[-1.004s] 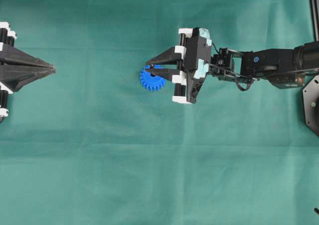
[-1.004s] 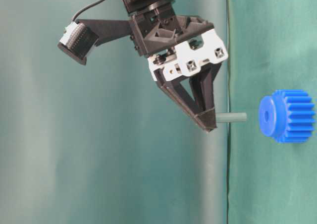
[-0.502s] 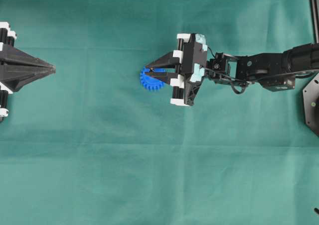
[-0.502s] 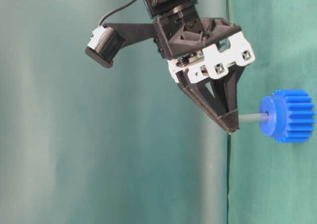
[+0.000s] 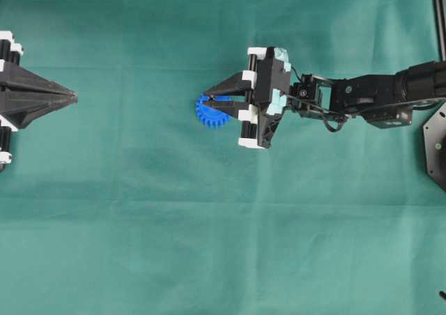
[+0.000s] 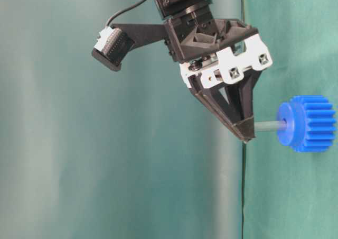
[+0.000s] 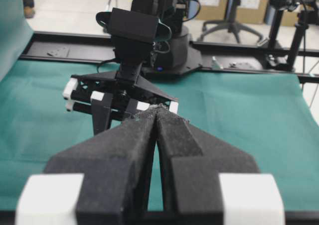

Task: Insert the shaft placed at a random location into the center hole of the small gear at another random location.
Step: 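Lower the shaft with the right gripper into the gear's center hole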

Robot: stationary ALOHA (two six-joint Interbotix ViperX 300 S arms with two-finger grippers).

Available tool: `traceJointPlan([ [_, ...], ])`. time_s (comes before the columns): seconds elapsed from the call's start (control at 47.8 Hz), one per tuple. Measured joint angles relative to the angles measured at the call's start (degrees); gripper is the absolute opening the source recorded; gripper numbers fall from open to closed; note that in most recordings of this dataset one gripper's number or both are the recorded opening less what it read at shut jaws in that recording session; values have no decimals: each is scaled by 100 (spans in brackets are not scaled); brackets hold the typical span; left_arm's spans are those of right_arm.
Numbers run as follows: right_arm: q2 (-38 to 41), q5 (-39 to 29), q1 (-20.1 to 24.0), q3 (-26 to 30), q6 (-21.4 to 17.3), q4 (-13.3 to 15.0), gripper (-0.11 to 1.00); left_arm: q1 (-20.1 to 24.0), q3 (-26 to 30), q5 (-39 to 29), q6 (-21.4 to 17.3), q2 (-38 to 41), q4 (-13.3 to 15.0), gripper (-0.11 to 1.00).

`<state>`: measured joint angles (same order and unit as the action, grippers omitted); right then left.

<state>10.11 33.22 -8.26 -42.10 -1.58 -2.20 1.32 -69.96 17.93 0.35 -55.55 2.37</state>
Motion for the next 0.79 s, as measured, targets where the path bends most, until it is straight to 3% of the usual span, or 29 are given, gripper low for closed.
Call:
traceJointPlan([
  [0.314,-413,-18,0,-70,53,62,14,0,9,0,18,0,0,-1],
  [0.795,-9,-18,9,-44,53,26,14,-9,9,0,26,0,0,-1],
])
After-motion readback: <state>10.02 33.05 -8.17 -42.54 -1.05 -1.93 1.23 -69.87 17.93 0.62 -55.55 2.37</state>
